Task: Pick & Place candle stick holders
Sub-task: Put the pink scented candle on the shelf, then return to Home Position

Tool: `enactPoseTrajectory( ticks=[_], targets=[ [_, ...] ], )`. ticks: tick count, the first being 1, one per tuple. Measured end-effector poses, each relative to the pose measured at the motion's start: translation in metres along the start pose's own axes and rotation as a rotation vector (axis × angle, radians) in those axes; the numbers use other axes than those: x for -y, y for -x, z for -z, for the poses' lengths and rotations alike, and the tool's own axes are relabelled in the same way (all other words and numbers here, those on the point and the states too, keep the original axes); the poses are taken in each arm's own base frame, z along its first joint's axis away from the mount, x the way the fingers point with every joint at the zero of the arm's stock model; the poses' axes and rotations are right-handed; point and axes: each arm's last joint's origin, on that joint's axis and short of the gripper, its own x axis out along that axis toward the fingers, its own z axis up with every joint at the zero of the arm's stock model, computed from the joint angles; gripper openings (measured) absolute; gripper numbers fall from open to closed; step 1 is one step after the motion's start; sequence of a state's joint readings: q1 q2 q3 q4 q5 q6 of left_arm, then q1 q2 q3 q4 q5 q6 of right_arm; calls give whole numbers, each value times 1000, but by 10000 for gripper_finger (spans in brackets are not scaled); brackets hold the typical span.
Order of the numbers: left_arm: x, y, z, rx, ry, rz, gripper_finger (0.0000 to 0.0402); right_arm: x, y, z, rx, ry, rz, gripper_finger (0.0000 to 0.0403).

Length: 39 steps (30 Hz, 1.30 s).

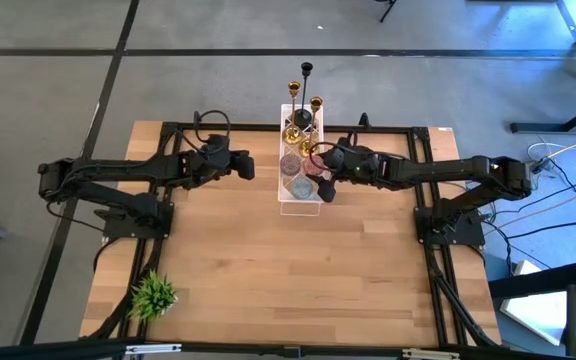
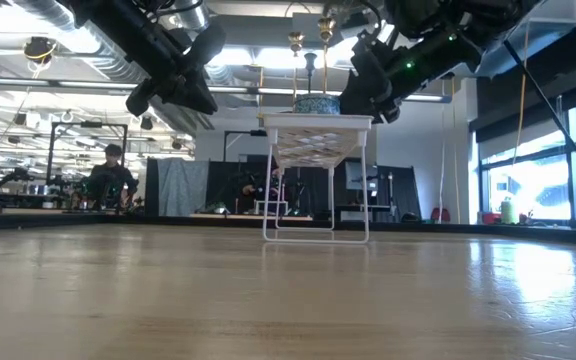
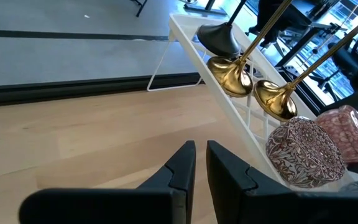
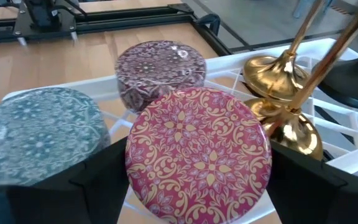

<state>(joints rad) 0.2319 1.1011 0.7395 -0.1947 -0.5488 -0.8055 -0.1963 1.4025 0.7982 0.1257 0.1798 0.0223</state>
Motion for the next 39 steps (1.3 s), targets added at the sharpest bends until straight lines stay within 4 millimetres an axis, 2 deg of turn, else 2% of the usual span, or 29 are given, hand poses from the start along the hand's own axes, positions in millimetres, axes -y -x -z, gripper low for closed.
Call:
enactPoseTrajectory(
  ticks=[20, 33, 39],
  targets=[
    [0, 0, 0, 5, 0, -5, 33, -3, 0, 0, -2, 8, -8, 324],
    [0, 0, 0, 6, 0, -5, 33, -3, 0, 0, -2, 8, -6, 373],
    [0, 0, 0, 5, 0, -5, 33, -2, 0, 0, -1, 10, 4, 383]
  ],
)
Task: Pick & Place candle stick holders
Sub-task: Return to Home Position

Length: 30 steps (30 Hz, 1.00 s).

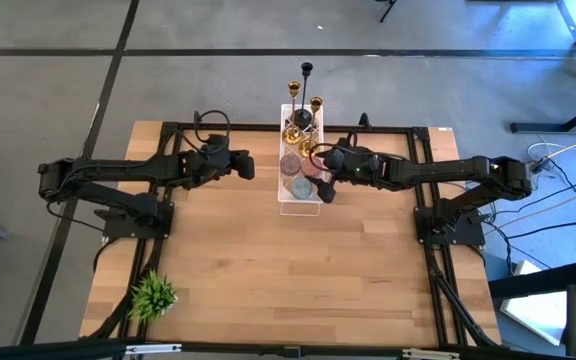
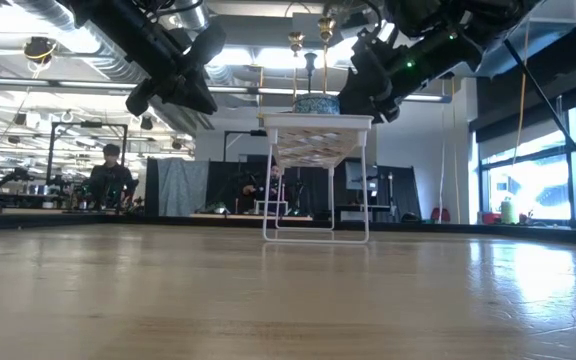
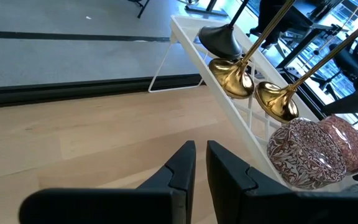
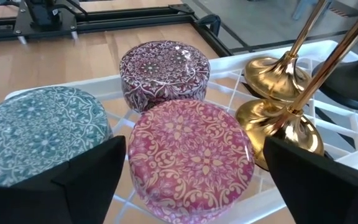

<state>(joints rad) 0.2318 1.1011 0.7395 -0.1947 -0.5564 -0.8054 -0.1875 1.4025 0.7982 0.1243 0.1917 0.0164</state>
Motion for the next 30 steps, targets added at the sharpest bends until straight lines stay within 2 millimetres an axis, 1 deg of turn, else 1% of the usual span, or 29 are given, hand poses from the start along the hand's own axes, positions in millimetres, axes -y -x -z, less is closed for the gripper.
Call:
enactPoseTrajectory(
  ticks=[8, 17, 30],
  targets=[
    [0, 0, 0, 0, 0, 0, 33, 0, 2, -3, 21, 1, 0, 384],
    [0, 0, 0, 1, 0, 0, 33, 3, 15, -11, 56, 20, 21, 384],
    [0, 0, 0, 2, 2, 2, 33, 4, 37, -9, -20, 67, 7, 384]
  ],
)
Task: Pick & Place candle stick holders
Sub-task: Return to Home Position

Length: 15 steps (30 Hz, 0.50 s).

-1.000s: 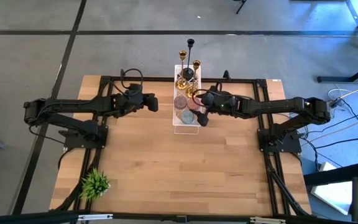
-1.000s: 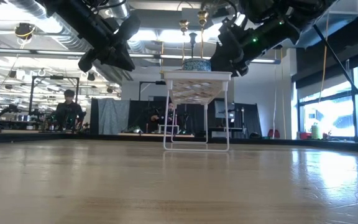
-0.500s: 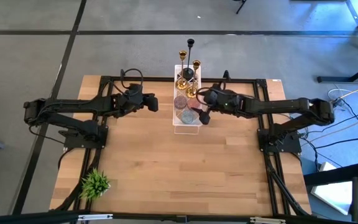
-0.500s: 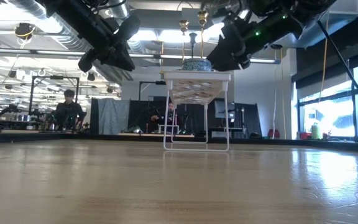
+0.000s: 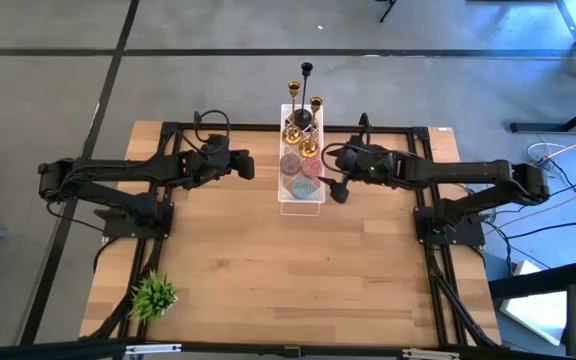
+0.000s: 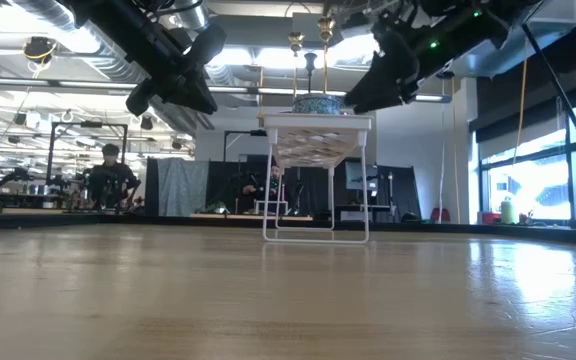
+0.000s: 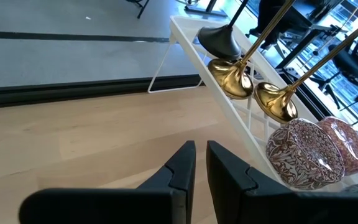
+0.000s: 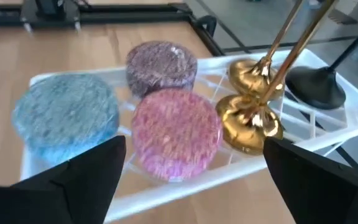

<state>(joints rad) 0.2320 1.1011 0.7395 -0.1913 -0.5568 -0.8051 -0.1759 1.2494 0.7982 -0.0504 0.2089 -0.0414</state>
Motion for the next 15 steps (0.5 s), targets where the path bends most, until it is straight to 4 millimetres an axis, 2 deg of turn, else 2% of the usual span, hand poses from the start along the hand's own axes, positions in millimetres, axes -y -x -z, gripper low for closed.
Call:
enactPoseTrajectory(
  ticks=[6, 15],
  targets=[
    [1, 0, -1, 17, -7, 2, 33, -2, 17, -3, 2, 10, -15, 383],
    [4, 0, -5, 53, 3, 29, 33, -7, 55, -4, 8, 37, 15, 383]
  ],
)
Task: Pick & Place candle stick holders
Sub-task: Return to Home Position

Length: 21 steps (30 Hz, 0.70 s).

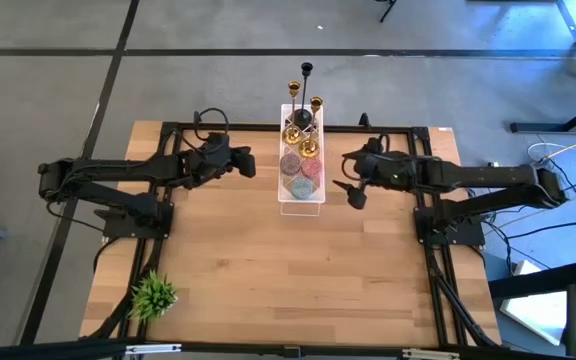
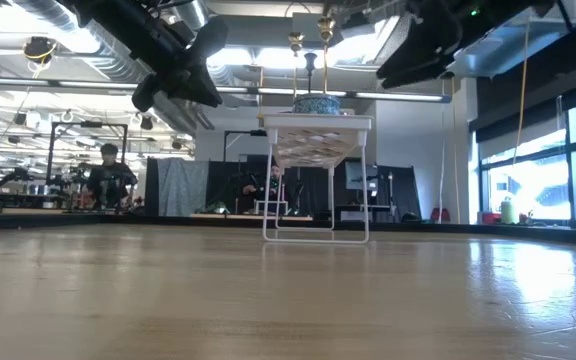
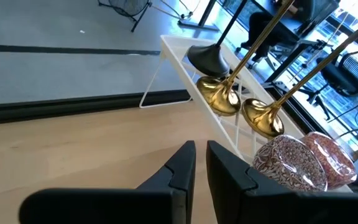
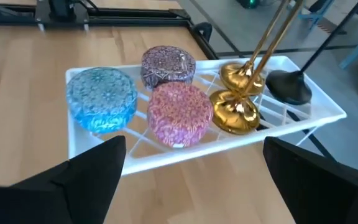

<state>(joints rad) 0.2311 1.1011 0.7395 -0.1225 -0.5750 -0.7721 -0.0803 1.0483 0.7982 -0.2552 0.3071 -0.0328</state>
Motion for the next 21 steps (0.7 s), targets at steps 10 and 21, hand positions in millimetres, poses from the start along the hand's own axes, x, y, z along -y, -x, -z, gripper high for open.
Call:
enactPoseTrajectory(
  ticks=[10, 21],
  targets=[
    [4, 2, 0, 11, 13, 36, 33, -10, 23, 9, -72, -87, -54, 383],
    [17, 12, 9, 9, -4, 87, 33, -32, 45, 16, -113, -62, -172, 383]
  ],
)
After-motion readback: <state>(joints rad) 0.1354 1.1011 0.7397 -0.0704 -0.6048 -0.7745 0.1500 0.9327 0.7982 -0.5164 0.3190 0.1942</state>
